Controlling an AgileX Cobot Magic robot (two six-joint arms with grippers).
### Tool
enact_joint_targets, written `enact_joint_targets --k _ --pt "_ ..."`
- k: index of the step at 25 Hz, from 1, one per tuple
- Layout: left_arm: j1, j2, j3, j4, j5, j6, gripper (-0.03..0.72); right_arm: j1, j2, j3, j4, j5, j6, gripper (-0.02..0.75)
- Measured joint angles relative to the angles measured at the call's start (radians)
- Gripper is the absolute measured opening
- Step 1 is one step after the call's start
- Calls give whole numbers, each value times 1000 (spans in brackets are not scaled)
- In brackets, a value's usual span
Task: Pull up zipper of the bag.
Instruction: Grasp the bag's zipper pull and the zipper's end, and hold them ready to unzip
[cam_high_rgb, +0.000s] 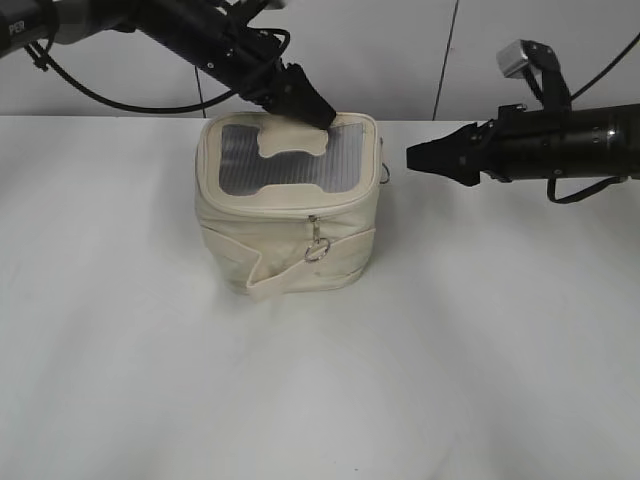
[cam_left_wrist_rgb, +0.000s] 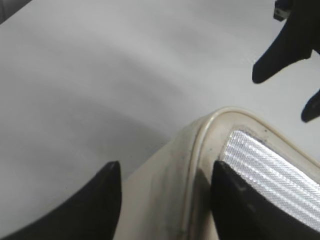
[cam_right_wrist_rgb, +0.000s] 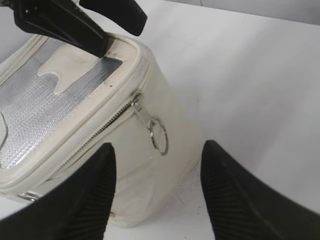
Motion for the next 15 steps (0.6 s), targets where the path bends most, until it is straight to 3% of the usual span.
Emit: enact_joint_targets --k 2,4,6,15 --pt "0 2 -6 16 1 -17 372 32 14 -8 0 -21 -14 433" --pt "-2 2 -7 21 13 -21 190 57 20 -17 0 -65 -36 433" --pt "-4 2 -8 26 22 -21 84 82 22 -20 1 -110 -60 433" --pt "-4 2 -8 20 24 -21 52 124 29 -25 16 -208 -182 433"
